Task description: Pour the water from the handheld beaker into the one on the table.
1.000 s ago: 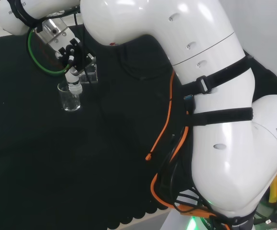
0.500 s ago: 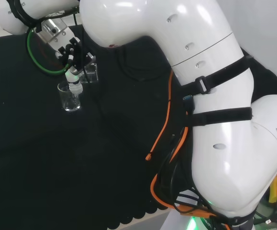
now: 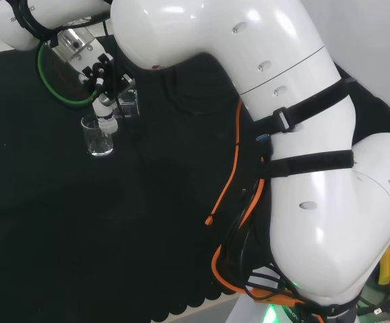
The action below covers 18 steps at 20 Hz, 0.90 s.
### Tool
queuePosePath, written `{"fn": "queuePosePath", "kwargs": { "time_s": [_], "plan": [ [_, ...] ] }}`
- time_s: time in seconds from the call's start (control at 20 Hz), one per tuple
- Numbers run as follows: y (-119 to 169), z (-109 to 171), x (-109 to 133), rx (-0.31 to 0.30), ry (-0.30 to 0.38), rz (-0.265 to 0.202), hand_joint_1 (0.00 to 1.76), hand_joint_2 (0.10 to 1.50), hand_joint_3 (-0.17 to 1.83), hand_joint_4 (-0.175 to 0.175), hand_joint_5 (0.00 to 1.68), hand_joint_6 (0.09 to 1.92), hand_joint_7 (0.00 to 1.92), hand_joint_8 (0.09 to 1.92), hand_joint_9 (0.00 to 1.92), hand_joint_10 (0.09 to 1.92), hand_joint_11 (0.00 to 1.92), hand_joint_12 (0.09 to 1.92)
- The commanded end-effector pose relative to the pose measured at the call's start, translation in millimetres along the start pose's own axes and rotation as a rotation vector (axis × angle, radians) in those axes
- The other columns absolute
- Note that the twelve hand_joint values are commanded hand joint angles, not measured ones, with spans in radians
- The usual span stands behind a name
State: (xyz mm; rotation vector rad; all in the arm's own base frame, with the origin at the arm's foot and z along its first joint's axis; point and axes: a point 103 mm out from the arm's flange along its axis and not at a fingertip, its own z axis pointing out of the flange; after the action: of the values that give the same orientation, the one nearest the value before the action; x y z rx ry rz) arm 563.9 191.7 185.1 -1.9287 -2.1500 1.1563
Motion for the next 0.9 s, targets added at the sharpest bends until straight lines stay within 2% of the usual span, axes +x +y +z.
{"fn": "queuePosePath", "kwargs": {
  "time_s": [0.05, 0.9],
  "plan": [
    [-0.4, -0.3, -0.9, 0.004, -0.001, 0.001, 1.23, 0.55, 0.71, -0.168, 1.61, 0.09, 1.79, 0.09, 1.75, 0.09, 1.43, 0.74],
    [-3.1, -8.1, 8.6, 0.013, -0.020, -0.007, 1.23, 0.55, 0.70, -0.170, 1.61, 0.09, 1.79, 0.09, 1.75, 0.10, 1.43, 0.74]
  ]
}}
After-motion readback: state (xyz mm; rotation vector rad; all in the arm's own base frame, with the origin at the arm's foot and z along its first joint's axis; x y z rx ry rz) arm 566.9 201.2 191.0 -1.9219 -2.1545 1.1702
